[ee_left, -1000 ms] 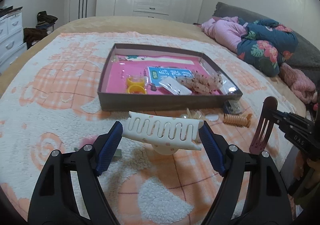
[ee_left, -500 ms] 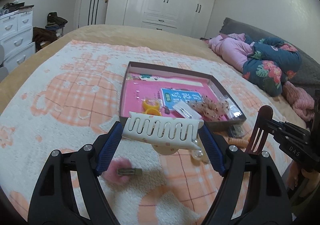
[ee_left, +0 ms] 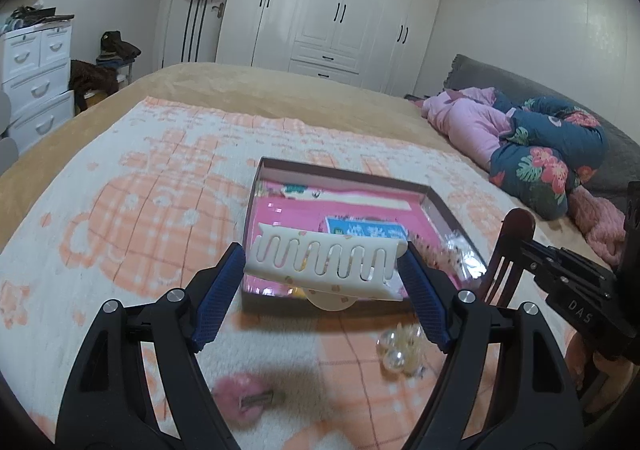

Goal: Organize jewelry
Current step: 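Carry cloud clip into pink tray with left tool while right tool releases maroon clip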

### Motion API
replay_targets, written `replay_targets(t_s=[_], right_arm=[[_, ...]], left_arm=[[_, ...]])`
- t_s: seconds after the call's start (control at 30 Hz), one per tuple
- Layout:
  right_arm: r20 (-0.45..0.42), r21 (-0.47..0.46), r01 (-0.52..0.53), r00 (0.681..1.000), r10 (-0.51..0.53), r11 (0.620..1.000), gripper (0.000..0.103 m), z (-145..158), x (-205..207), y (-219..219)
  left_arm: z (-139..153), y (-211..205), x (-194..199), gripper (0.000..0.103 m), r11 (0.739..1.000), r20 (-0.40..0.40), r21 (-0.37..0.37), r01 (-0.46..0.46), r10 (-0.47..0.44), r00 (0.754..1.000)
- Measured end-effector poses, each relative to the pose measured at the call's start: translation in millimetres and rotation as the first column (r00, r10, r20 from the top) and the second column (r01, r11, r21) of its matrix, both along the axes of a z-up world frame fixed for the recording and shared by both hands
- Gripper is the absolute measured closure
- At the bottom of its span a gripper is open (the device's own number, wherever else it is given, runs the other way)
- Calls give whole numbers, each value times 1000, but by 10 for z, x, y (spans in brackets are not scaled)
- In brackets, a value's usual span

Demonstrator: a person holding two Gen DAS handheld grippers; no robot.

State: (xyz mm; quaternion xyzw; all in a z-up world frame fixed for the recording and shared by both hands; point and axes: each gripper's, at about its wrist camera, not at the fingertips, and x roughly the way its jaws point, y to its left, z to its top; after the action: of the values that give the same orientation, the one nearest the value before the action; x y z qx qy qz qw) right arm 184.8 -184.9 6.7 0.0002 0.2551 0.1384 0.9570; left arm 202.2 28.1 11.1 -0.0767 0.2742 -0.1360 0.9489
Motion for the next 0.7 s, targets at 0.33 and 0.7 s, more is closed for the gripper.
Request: replay_targets(t_s=[0.33,0.7], right_arm=[[25,-4,48,999,-48,999,90,105,277,-141],[6,-12,115,993,-115,993,90,37,545,-413]], left_arm=[[20,-199,308,34,1000,2,-18,11,-11,1000],[-187,-470,649,34,1000,-58,-17,19,-20,998]])
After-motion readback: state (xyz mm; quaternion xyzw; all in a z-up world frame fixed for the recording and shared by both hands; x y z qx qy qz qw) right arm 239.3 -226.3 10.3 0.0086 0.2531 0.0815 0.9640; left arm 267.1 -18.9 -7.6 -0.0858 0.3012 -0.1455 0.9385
